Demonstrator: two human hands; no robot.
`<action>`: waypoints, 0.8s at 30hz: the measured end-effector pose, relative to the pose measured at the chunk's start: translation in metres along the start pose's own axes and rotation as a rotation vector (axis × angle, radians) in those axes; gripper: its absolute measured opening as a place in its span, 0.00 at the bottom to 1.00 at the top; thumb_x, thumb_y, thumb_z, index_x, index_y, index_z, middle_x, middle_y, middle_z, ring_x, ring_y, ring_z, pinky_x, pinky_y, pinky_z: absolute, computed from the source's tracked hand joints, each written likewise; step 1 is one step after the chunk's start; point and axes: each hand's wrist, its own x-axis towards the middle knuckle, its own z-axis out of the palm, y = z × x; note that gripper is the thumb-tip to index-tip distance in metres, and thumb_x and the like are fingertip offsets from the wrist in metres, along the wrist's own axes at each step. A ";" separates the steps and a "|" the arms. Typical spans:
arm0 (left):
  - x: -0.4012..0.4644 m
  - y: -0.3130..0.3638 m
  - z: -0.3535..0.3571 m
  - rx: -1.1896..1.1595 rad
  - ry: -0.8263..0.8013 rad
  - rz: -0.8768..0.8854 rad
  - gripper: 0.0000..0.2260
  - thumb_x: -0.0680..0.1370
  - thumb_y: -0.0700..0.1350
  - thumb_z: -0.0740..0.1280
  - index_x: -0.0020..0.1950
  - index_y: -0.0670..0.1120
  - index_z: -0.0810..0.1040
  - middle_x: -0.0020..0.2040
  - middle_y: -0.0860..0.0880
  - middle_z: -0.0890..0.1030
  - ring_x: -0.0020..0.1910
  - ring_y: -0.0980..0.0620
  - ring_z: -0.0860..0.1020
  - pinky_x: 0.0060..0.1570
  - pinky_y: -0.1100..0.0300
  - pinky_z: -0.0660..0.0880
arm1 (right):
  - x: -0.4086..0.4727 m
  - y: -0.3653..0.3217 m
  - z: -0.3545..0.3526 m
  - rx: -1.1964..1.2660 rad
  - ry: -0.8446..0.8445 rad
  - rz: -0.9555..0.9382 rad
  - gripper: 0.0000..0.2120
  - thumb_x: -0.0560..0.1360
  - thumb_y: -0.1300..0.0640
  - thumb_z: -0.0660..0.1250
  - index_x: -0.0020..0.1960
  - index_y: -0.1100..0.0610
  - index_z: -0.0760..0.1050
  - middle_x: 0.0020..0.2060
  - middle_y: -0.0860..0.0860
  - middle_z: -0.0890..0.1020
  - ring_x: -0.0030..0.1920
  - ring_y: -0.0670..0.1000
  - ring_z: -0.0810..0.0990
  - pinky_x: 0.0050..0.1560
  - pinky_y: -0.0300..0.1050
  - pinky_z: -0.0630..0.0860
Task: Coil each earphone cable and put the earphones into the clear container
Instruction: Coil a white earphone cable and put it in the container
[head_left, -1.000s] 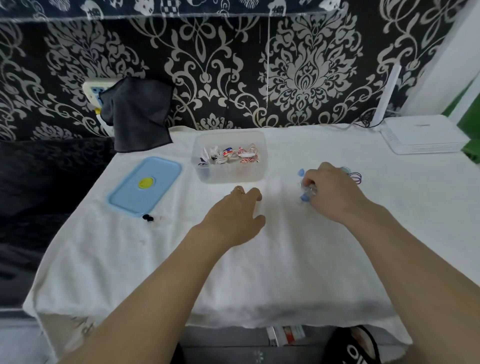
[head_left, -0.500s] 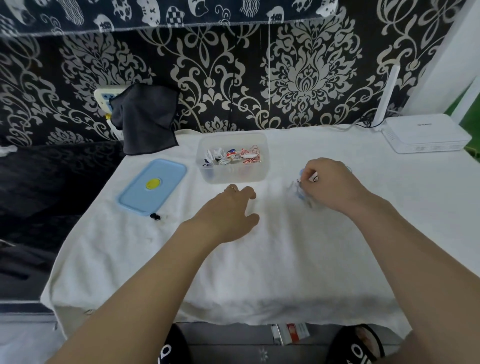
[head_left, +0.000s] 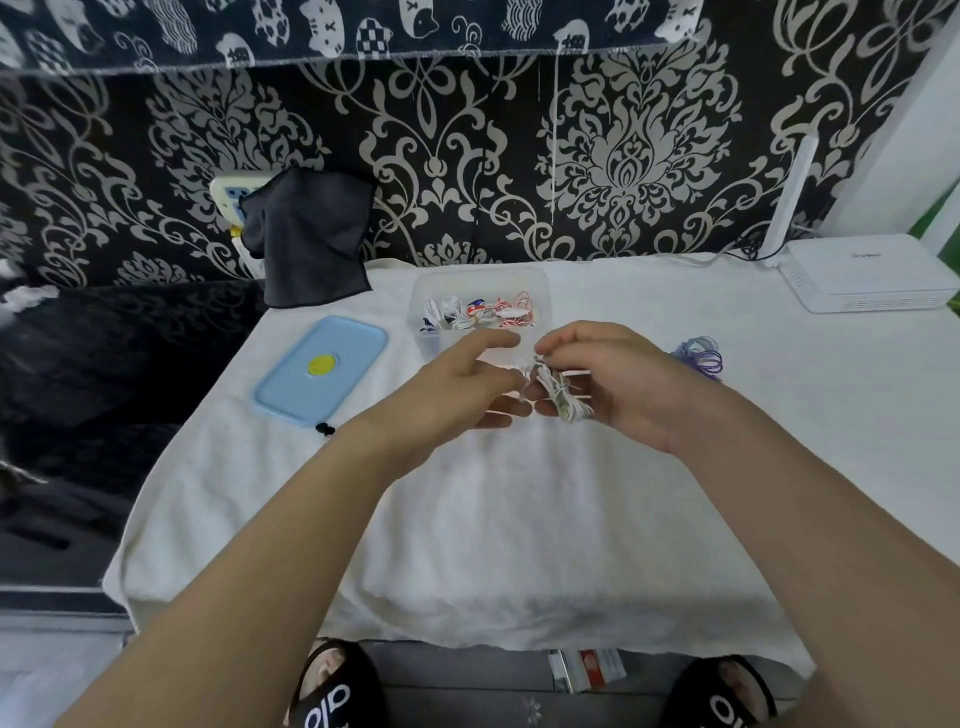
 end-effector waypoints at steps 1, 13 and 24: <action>-0.001 0.001 -0.002 -0.025 0.001 -0.001 0.14 0.81 0.40 0.65 0.67 0.49 0.74 0.56 0.41 0.84 0.50 0.49 0.86 0.57 0.55 0.81 | 0.000 0.000 0.004 0.017 -0.021 0.017 0.08 0.79 0.69 0.61 0.53 0.62 0.77 0.39 0.60 0.84 0.37 0.55 0.84 0.42 0.48 0.84; -0.002 -0.012 -0.038 -0.038 0.076 0.031 0.07 0.80 0.38 0.67 0.58 0.40 0.80 0.45 0.44 0.85 0.43 0.52 0.83 0.54 0.58 0.82 | 0.012 0.002 0.034 0.116 -0.130 0.100 0.12 0.76 0.71 0.59 0.52 0.62 0.79 0.41 0.59 0.84 0.32 0.51 0.77 0.31 0.40 0.75; -0.011 -0.027 -0.077 0.091 0.156 0.067 0.06 0.80 0.39 0.69 0.54 0.40 0.82 0.47 0.39 0.86 0.42 0.52 0.84 0.49 0.60 0.83 | 0.028 0.014 0.075 -0.070 -0.142 0.065 0.05 0.78 0.58 0.69 0.50 0.60 0.80 0.36 0.53 0.82 0.30 0.47 0.75 0.29 0.39 0.73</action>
